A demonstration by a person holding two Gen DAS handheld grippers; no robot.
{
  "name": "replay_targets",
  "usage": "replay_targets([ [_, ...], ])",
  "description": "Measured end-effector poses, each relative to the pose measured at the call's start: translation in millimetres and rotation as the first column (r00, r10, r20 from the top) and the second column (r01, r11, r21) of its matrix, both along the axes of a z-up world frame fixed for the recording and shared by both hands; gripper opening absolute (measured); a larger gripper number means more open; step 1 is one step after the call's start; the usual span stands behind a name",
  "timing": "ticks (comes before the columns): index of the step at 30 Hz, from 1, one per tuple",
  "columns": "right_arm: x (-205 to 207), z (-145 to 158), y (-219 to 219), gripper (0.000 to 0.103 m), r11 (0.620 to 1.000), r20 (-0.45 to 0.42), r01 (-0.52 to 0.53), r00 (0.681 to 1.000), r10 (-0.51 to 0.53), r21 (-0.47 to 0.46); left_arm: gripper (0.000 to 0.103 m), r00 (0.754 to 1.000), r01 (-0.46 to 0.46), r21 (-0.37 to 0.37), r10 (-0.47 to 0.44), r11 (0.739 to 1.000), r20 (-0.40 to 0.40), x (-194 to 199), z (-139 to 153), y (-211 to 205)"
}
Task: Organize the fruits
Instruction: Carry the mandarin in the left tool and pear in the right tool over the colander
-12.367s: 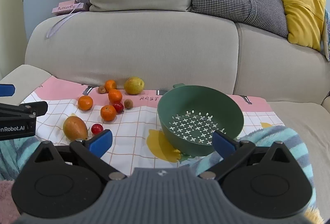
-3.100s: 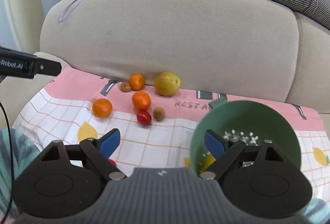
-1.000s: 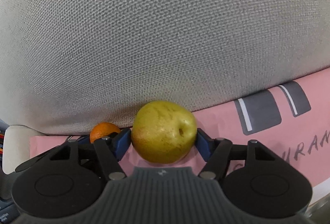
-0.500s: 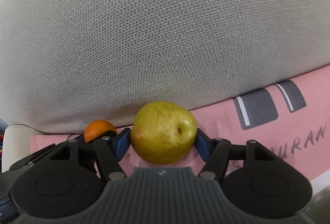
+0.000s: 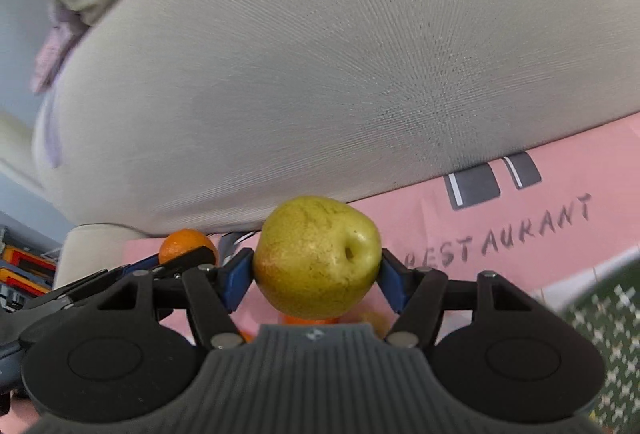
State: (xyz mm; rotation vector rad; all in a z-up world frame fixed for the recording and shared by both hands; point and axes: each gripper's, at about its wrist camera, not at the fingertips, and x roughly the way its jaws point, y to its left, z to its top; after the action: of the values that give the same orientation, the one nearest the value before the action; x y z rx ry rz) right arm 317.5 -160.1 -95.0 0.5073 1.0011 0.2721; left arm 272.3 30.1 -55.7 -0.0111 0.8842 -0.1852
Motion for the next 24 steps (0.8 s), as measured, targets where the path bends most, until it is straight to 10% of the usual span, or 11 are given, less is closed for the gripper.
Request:
replay_targets([
  [24,-201,27,-92,0.063,0.999,0.078,-0.006,0.997,0.01,-0.046,0.044,0.989,0.148,-0.023,-0.148,0.989,0.029,-141,37,-75],
])
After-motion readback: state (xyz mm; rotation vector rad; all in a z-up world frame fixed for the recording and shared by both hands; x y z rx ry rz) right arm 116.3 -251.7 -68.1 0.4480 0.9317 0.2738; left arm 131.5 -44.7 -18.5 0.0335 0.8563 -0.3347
